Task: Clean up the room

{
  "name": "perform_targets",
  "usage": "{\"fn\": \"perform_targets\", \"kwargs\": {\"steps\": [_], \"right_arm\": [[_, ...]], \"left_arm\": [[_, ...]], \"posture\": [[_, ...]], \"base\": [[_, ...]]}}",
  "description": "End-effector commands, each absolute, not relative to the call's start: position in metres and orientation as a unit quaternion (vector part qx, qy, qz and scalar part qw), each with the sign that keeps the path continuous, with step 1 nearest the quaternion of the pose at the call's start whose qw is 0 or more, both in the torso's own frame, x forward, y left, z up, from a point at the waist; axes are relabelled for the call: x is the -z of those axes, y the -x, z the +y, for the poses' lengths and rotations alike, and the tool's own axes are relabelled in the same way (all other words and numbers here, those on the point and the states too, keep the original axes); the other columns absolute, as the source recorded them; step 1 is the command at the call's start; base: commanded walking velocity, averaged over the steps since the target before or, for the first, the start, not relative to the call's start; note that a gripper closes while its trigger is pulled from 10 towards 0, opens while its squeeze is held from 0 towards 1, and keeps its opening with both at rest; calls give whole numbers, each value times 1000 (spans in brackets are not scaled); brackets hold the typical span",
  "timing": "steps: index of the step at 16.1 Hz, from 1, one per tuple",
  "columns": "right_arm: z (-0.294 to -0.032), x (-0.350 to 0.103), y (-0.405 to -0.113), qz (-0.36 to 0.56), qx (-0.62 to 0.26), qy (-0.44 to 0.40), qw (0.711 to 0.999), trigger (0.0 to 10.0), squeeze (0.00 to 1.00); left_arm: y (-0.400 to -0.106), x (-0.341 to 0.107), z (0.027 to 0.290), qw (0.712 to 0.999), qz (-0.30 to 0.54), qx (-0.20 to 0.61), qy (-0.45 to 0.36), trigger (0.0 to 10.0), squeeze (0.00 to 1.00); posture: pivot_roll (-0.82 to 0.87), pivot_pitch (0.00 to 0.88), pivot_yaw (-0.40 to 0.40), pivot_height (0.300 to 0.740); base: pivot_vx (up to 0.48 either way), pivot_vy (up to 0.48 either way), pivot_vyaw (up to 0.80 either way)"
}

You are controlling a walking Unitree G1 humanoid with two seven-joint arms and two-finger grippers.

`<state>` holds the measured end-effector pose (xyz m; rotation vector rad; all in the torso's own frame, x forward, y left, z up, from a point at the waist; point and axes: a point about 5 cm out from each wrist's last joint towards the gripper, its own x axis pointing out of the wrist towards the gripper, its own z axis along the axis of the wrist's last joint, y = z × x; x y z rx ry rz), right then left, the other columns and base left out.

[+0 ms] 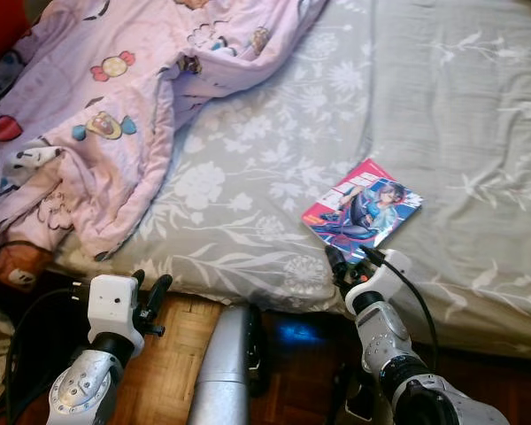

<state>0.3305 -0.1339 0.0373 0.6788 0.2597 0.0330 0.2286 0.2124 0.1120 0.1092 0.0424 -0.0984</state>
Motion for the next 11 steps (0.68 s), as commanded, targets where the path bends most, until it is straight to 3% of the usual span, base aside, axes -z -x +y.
{"fn": "perform_targets", "kwargs": {"steps": [1, 7, 11], "right_arm": [[-126, -19, -317, 166, -2, -355, 920, 0, 0], [-131, -13, -312, 173, 19, -374, 911, 0, 0], [-133, -15, -313, 163, 23, -375, 912, 0, 0]], "left_arm": [[-220, -106, 217, 997, 45, 42, -55, 10000, 0], [-217, -105, 217, 996, 51, 44, -57, 10000, 0], [-217, -105, 217, 996, 52, 44, -59, 10000, 0]], "posture": [[407, 539, 152, 626], [406, 552, 157, 626], [413, 513, 155, 626]], "base": [[0, 0, 0], [0, 0, 0], [0, 0, 0]]}}
